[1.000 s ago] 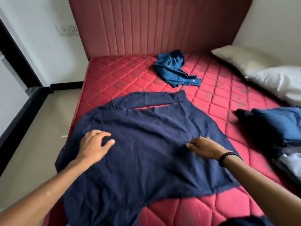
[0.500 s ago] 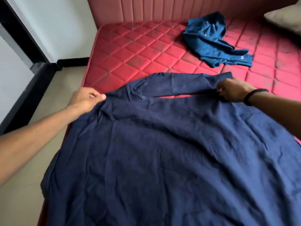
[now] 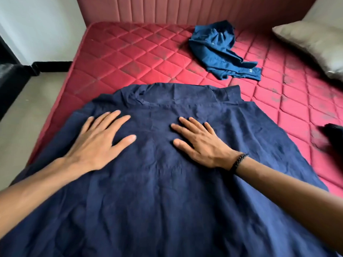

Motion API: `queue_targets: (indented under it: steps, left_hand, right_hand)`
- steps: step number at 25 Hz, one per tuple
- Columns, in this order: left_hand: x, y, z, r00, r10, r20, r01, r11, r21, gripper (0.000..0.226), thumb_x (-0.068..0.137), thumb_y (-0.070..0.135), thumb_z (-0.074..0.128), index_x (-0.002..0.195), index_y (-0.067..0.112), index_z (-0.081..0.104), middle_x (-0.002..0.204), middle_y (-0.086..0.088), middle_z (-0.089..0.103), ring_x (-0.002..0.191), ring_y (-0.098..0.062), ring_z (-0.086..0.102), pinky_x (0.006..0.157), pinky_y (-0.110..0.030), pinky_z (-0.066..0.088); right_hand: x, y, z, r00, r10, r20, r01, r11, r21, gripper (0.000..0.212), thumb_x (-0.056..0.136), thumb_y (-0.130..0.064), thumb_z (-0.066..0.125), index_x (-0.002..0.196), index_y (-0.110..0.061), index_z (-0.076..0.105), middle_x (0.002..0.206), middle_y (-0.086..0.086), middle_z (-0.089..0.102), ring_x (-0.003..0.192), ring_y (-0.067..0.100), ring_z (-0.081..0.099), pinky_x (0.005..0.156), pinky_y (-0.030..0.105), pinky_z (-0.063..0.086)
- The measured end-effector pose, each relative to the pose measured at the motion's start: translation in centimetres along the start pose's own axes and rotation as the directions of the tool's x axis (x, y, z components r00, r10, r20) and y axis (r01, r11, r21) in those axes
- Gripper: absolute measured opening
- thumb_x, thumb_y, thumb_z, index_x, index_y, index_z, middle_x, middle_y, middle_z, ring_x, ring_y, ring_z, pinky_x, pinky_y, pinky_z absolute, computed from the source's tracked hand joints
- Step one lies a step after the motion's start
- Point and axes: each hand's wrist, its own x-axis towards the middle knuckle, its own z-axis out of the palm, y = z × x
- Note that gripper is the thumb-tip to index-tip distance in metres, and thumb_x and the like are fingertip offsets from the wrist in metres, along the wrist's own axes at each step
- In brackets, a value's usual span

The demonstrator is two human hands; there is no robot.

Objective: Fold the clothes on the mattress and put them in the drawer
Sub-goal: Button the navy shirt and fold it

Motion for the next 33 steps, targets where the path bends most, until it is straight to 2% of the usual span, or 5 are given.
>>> queue_targets:
  steps: [12, 16, 21, 27, 33]
  left_hand:
    - [-4.6, -0.7, 1.1, 0.961, -0.238, 0.143, 0.227, 0.970, 0.084, 0.097, 0.082, 0.091, -0.002, 0.164, 0.038, 0.003, 0.171, 0.016, -0.008, 0.158, -0.011, -0.008, 0.125, -0.055, 0.002]
    - [-4.6, 2.3, -1.5, 0.897, -0.417, 0.147, 0.422, 0.906, -0.009, 0.102, 0.085, 0.084, -0.001, 0.164, 0.022, 0.017, 0.172, -0.001, 0.011, 0.158, -0.032, 0.008, 0.123, -0.065, 0.012]
    - [-14.6, 13.9, 1.6, 0.999, 0.043, 0.019, -0.044, 0.998, 0.037, 0.082, 0.097, 0.066, 0.029, 0.164, 0.019, 0.022, 0.171, -0.005, 0.019, 0.158, -0.028, 0.016, 0.123, -0.059, 0.013]
    - [-17.7, 6.3, -0.1, 0.963, -0.265, 0.049, 0.260, 0.961, 0.090, 0.088, 0.097, 0.074, 0.015, 0.164, 0.018, 0.018, 0.172, -0.005, 0.013, 0.159, -0.025, 0.006, 0.124, -0.059, 0.006]
    - [-22.2, 2.2, -3.4, 0.957, -0.128, 0.259, 0.059, 0.965, 0.257, 0.083, 0.098, 0.075, 0.006, 0.165, 0.026, 0.014, 0.173, 0.001, 0.008, 0.158, -0.034, 0.012, 0.122, -0.060, 0.019]
  right_hand:
    - [-10.7, 9.3, -0.9, 0.955, 0.276, -0.105, -0.290, 0.946, -0.148, 0.088, 0.092, -0.084, 0.011, 0.163, -0.032, 0.015, 0.173, -0.002, 0.009, 0.159, 0.026, 0.010, 0.124, 0.061, 0.016]
    - [-13.7, 13.6, -4.6, 0.652, 0.733, -0.193, -0.757, 0.640, -0.129, 0.099, 0.089, -0.081, 0.005, 0.159, -0.013, 0.025, 0.170, 0.011, 0.017, 0.155, 0.036, 0.018, 0.118, 0.069, 0.016]
    - [-19.6, -0.7, 1.5, 0.972, 0.223, -0.071, -0.227, 0.972, -0.058, 0.084, 0.100, -0.073, 0.022, 0.165, -0.021, 0.011, 0.173, -0.001, 0.001, 0.160, 0.020, -0.004, 0.128, 0.052, 0.005]
    - [-29.7, 11.1, -2.3, 0.520, 0.832, -0.193, -0.847, 0.531, 0.010, 0.108, 0.086, -0.088, 0.008, 0.159, -0.009, 0.019, 0.170, 0.015, 0.015, 0.156, 0.036, 0.016, 0.120, 0.067, 0.019]
    - [-34.5, 7.3, -3.0, 0.987, 0.128, 0.102, -0.097, 0.960, -0.263, 0.085, 0.097, -0.077, 0.017, 0.165, -0.029, 0.003, 0.173, 0.002, 0.004, 0.159, 0.030, 0.011, 0.125, 0.053, 0.020]
